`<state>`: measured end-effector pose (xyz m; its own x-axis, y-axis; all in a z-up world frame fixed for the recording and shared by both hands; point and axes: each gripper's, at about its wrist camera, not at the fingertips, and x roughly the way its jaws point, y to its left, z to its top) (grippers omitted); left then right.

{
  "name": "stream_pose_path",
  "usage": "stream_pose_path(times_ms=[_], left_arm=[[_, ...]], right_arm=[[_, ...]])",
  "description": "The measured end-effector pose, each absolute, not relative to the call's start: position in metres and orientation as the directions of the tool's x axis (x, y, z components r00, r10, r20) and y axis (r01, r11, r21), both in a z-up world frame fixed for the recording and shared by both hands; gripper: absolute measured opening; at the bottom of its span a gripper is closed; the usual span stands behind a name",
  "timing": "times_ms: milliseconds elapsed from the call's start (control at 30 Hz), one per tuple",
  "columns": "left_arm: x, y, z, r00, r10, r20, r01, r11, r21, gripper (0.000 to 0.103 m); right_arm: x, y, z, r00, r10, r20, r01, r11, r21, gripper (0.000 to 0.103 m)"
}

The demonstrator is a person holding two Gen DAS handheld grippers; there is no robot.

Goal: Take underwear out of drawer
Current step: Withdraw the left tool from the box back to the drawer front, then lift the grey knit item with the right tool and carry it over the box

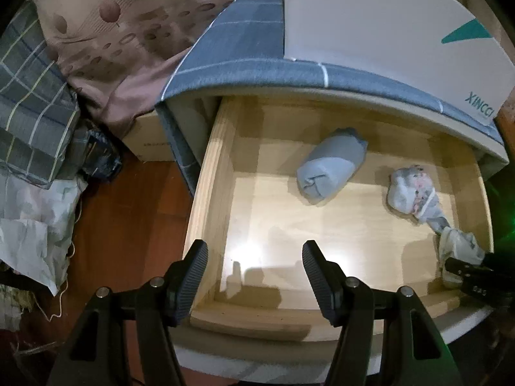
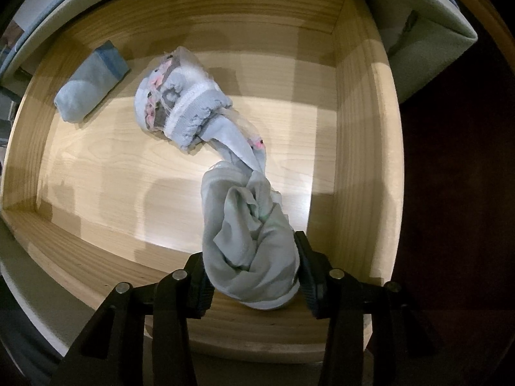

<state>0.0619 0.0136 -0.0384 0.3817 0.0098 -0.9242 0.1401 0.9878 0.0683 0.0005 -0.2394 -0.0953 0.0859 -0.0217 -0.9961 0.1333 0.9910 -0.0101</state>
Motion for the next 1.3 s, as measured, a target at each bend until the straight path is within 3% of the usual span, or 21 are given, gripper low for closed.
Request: stream_pose_path(times_ms=[433,767,1000,1300], left_arm=[[0.066,0.037,-0.049,0.371,0.069,-0.926,-0.006,0.997,0.072,0.063],[0.064,0.041,-0.043,0.413,0.079,-0.907,-0.046,0.997,0.066,0.063],[0.063,0.04,-0.043,0.419,0.099,-0.902,-0.052,0.995,0.085,0.063],[0.062,0.045,-0.043,0.421,0.082,-0.903,-0.08,0.995,0.053,0.063]], right_arm=[[-0.007,-0.244,-0.083,0.134,-0.03,-0.991,0.136,0.991,-0.011,0.032],[-0.02,-0.248,-0.048,0.283,0.001,-0.959,0.149,0.988,0.045,0.031],[-0.025,-0.243,-0.002,0.384,0.02,-0.923,0.128,0.989,0.074,0.031],[-0.009,-0.232,0.1,0.54,0.03,-0.841,0.052,0.996,0.069,0.031]])
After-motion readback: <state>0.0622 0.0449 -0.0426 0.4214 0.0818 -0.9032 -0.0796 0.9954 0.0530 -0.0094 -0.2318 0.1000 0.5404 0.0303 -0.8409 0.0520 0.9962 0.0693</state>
